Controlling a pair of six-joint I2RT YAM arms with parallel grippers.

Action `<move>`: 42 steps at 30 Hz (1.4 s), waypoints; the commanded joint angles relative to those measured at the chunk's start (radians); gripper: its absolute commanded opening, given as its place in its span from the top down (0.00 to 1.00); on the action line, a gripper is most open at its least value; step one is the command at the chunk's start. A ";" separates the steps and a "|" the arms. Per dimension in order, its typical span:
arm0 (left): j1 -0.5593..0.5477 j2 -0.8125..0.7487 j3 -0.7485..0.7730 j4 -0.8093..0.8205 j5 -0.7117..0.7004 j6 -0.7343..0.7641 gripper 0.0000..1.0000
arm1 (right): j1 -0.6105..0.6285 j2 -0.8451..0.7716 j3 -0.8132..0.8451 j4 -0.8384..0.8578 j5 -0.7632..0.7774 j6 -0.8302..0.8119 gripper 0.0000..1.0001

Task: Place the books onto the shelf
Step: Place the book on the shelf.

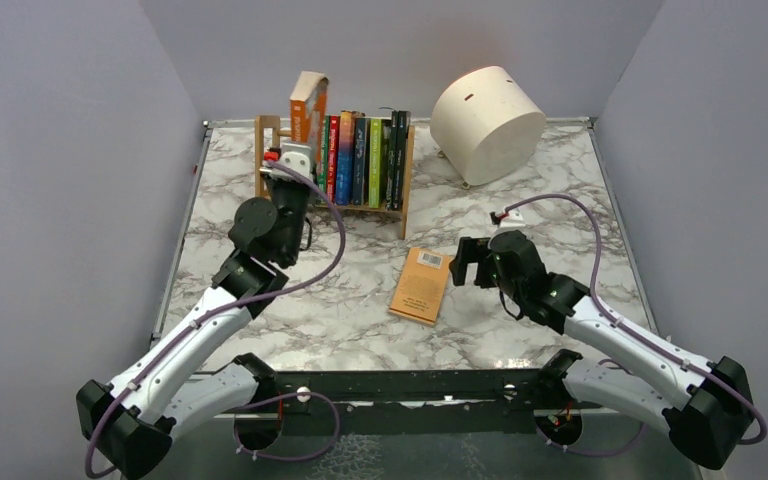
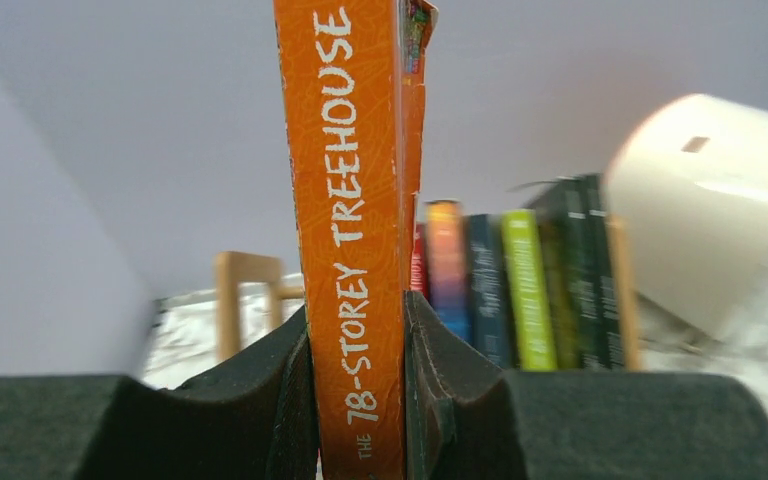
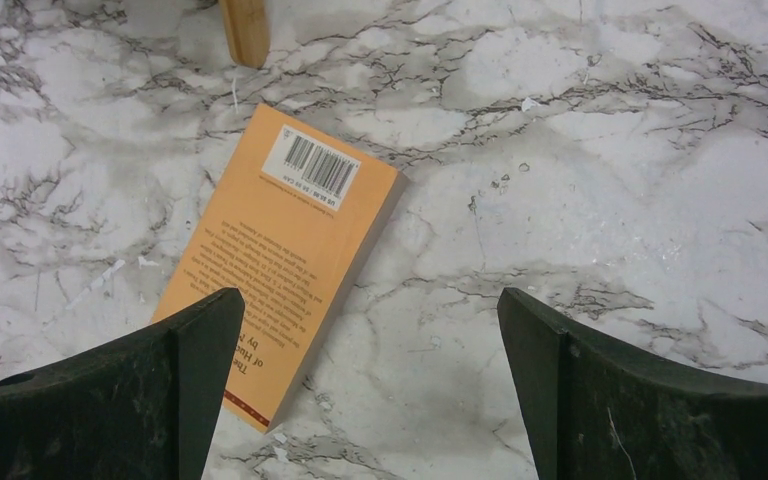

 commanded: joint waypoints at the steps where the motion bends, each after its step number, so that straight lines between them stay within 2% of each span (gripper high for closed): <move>1: 0.197 0.025 0.074 0.097 0.059 0.039 1.00 | 0.006 0.041 0.035 0.015 -0.033 -0.041 0.02; 8: 0.422 0.154 0.111 0.094 0.257 -0.102 1.00 | 0.006 0.082 0.047 0.031 -0.040 -0.056 0.02; 14: 0.522 0.261 0.105 0.162 0.353 -0.161 1.00 | 0.006 0.094 0.050 0.029 -0.032 -0.067 0.02; 25: 0.557 0.388 0.089 0.251 0.415 -0.170 1.00 | 0.006 0.181 0.065 0.063 -0.033 -0.069 0.02; 42: 0.572 0.496 0.038 0.298 0.437 -0.199 1.00 | 0.006 0.209 0.034 0.091 -0.038 -0.061 0.02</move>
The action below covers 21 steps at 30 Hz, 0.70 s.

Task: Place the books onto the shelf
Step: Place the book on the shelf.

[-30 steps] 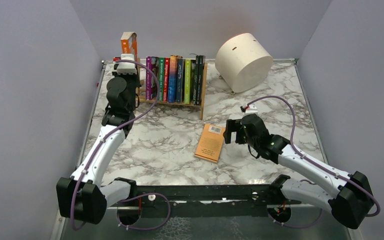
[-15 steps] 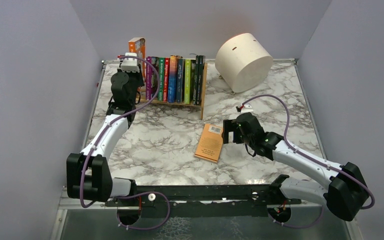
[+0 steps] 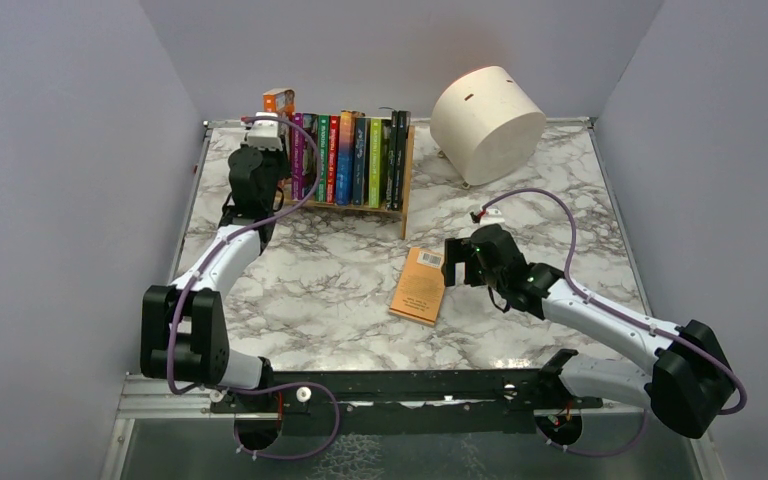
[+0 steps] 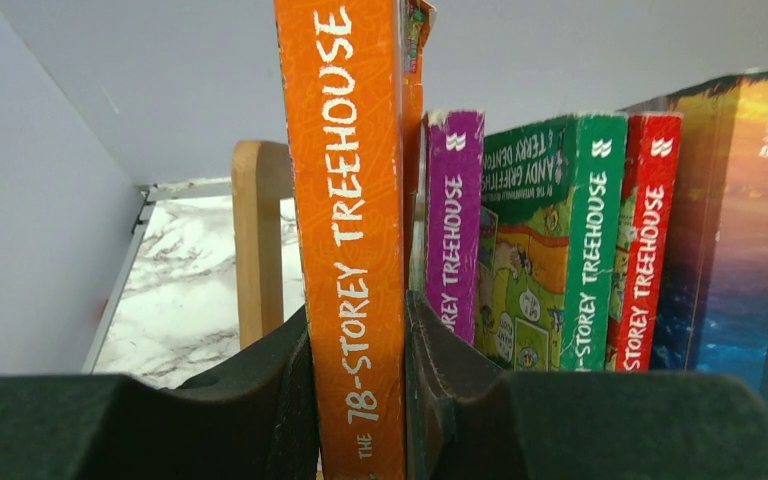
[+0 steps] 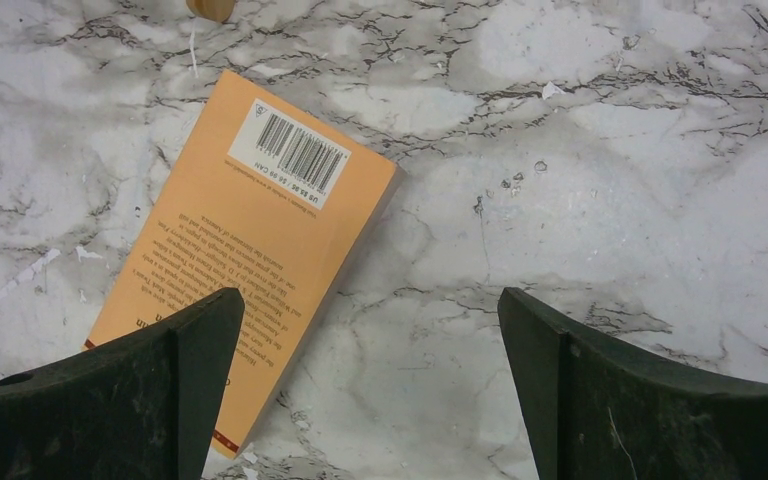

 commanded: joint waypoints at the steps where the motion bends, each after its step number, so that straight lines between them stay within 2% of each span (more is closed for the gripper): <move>1: 0.004 0.017 -0.009 0.127 0.021 -0.021 1.00 | 0.006 0.003 0.000 0.041 -0.012 -0.002 0.02; 21: 0.003 0.163 -0.024 0.199 0.041 -0.050 1.00 | 0.006 0.003 -0.027 0.050 -0.004 0.007 0.02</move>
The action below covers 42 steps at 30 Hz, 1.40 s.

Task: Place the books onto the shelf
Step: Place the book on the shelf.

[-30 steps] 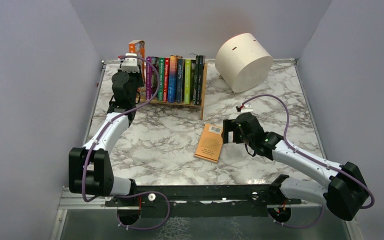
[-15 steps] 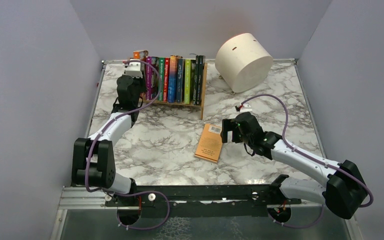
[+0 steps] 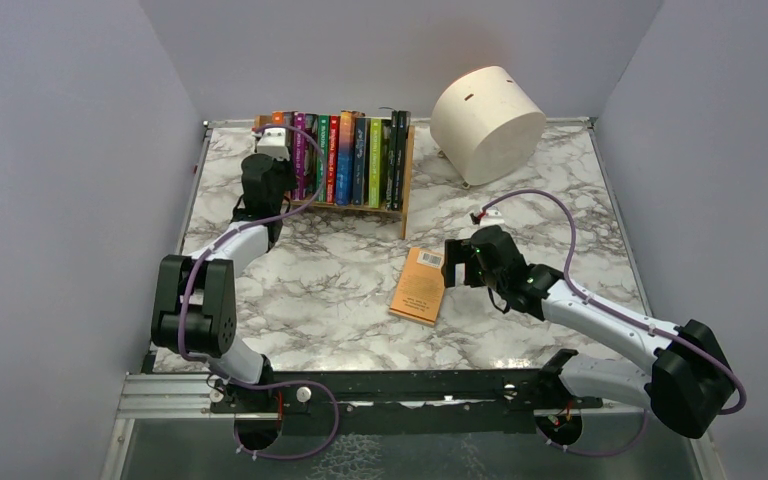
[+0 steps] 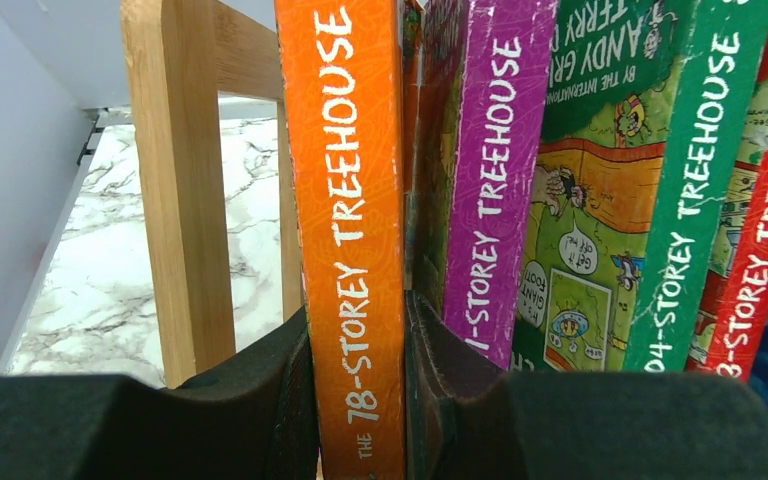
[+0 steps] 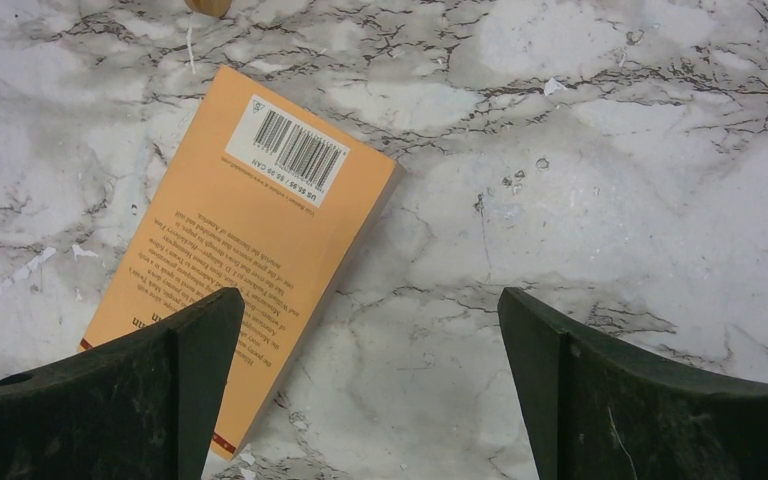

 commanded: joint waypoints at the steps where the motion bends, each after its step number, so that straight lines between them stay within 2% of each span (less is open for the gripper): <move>1: 0.003 0.018 0.018 0.135 0.037 -0.017 1.00 | 0.006 0.005 -0.015 0.034 -0.002 0.005 0.02; 21: -0.002 0.094 0.055 0.210 0.186 -0.147 1.00 | 0.006 0.020 -0.023 0.048 0.000 0.005 0.02; 32: -0.037 0.120 0.075 0.210 0.199 -0.160 1.00 | 0.006 0.009 -0.030 0.045 0.000 0.008 0.02; 33: -0.036 0.120 0.076 0.202 0.195 -0.165 0.99 | 0.006 0.007 -0.029 0.044 0.000 0.009 0.02; 34: -0.037 0.120 0.075 0.192 0.196 -0.166 0.92 | 0.006 0.005 -0.031 0.044 0.001 0.010 0.02; 38: -0.037 0.119 0.079 0.160 0.202 -0.167 0.60 | 0.006 0.000 -0.032 0.041 -0.001 0.011 0.02; 40: -0.037 0.114 0.077 0.150 0.201 -0.165 0.52 | 0.006 -0.005 -0.031 0.039 -0.001 0.014 0.02; 42: -0.037 0.104 0.071 0.146 0.196 -0.159 0.49 | 0.006 -0.008 -0.034 0.039 -0.003 0.015 0.02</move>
